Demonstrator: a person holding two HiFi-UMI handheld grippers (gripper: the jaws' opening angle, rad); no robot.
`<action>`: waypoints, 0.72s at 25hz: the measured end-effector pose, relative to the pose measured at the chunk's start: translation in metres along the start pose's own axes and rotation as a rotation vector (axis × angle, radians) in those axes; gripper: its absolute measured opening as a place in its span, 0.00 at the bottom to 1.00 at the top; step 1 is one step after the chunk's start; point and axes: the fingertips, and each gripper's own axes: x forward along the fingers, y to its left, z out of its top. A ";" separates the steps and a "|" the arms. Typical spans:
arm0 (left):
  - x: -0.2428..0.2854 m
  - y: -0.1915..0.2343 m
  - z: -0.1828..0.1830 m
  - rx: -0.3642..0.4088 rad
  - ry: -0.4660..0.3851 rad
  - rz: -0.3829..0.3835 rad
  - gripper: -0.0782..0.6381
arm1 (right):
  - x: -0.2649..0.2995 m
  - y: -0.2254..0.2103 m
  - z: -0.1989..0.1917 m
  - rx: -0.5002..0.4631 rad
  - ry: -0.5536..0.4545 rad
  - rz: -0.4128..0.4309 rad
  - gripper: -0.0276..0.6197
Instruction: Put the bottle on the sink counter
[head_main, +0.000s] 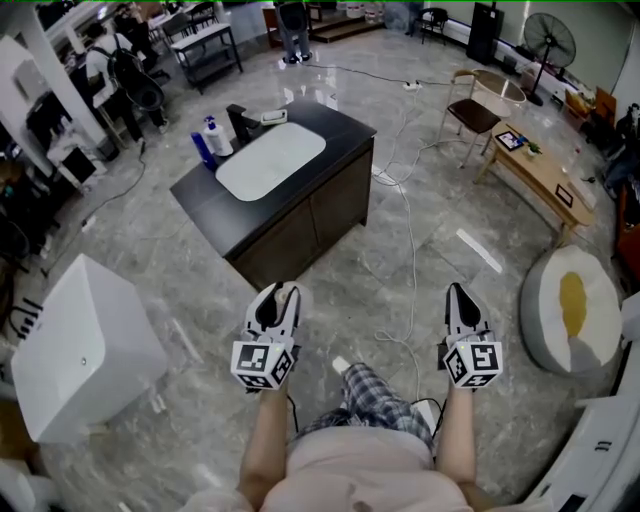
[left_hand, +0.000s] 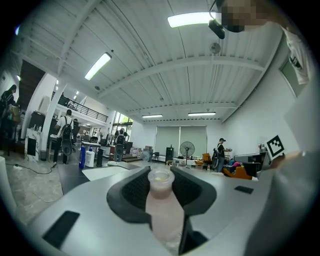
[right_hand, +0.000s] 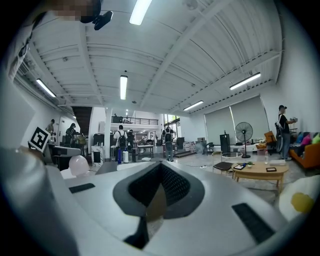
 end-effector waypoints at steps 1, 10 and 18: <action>0.002 0.002 -0.001 -0.002 0.003 0.004 0.31 | 0.005 -0.001 -0.002 0.004 0.002 0.004 0.07; 0.051 0.046 -0.004 0.000 0.007 0.054 0.31 | 0.088 0.000 -0.002 0.023 -0.009 0.075 0.07; 0.175 0.128 0.000 0.019 -0.014 0.119 0.31 | 0.259 -0.026 -0.002 0.022 -0.032 0.152 0.07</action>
